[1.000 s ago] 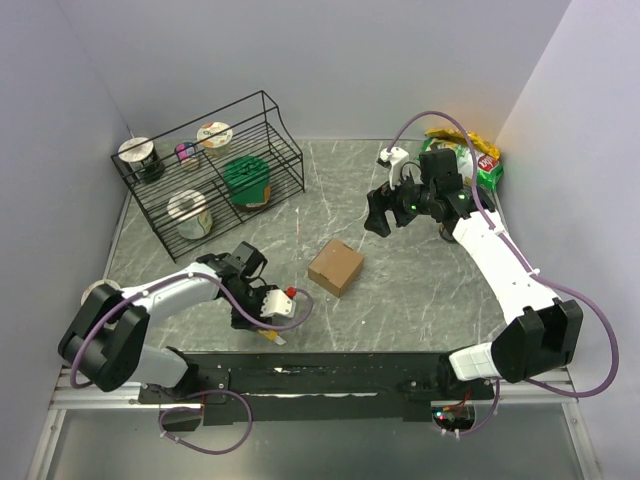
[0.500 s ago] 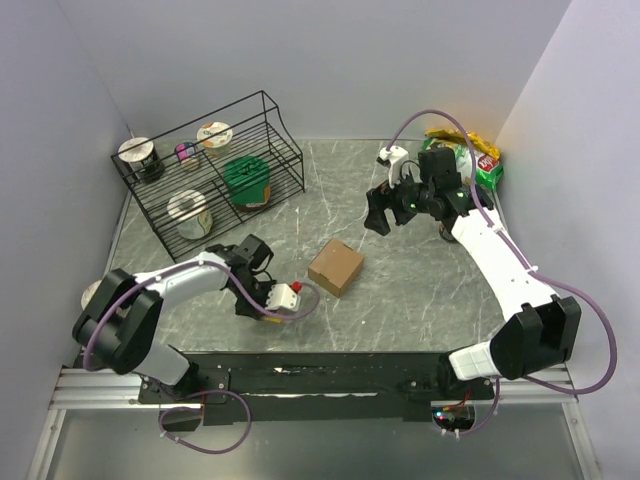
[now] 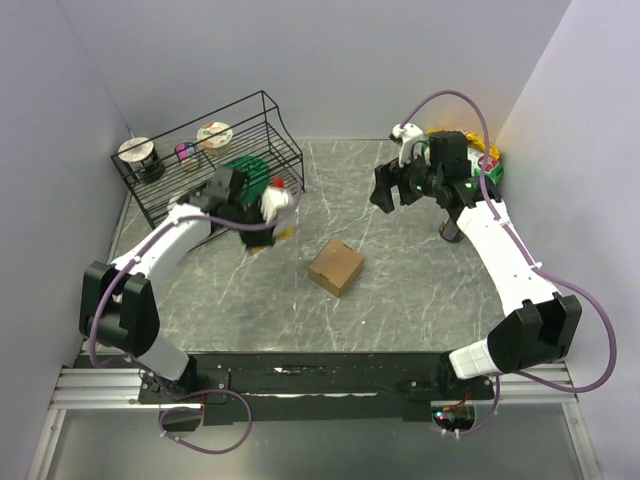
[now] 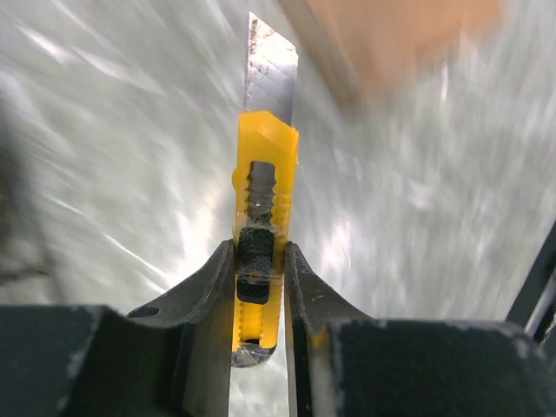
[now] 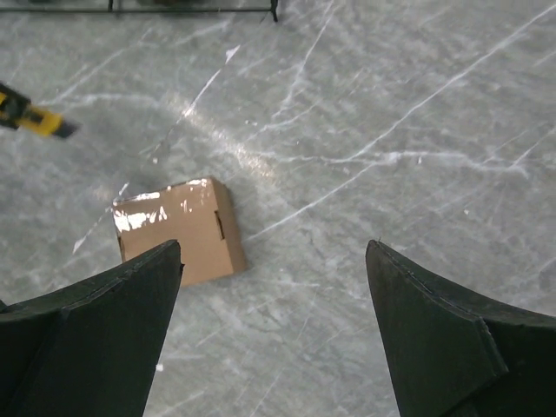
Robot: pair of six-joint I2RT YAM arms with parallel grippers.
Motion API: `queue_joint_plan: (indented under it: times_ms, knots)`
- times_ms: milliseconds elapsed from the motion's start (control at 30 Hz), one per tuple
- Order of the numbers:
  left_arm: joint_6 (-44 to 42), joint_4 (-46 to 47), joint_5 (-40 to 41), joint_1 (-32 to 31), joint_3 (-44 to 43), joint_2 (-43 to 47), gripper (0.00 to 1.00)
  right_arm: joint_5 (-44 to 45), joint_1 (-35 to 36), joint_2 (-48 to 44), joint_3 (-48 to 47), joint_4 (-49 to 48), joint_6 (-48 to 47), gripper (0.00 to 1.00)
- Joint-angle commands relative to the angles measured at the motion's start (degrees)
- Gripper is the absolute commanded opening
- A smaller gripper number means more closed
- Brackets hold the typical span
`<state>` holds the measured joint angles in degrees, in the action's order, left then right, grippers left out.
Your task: Unpack the express box
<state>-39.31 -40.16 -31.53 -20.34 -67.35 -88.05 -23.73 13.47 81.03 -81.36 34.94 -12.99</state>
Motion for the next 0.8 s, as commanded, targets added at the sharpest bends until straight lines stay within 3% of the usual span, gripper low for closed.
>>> queue_joint_plan:
  times_ms: [0,200,367,433,500,600,667,767]
  knots:
    - [18.02,7.62,-6.70,-0.14,-13.31,-2.99,0.01,-7.53,-0.56,0.88,-3.01,-7.23,3.31,0.91]
    - [19.81,10.19,-5.21,-0.05,-19.92,-6.78,0.01,-10.82,1.90,4.57,-8.10,-13.13,8.77,0.88]
    - [3.92,4.83,2.49,1.88,-22.12,-8.54,0.01,-12.22,2.61,5.45,-9.43,-15.60,9.30,0.88]
    - [4.05,10.84,4.98,5.20,-20.90,-7.84,0.01,-12.57,2.61,4.84,-9.17,-15.78,9.22,0.88]
    - [7.47,13.61,3.32,7.15,-22.98,-8.01,0.01,-13.54,2.61,4.14,-8.46,-16.22,9.39,0.87]
    - [19.58,15.89,-2.54,6.98,-32.73,-9.07,0.01,-15.21,3.13,3.69,-8.55,-17.18,9.21,0.85]
    - [34.60,23.49,-2.93,5.75,-35.21,-8.11,0.01,-15.30,4.10,3.69,-9.16,-18.49,9.48,0.84]
    - [54.12,33.79,4.88,3.99,-32.76,-5.30,0.01,-14.16,6.56,3.87,-9.69,-21.65,9.22,0.84]
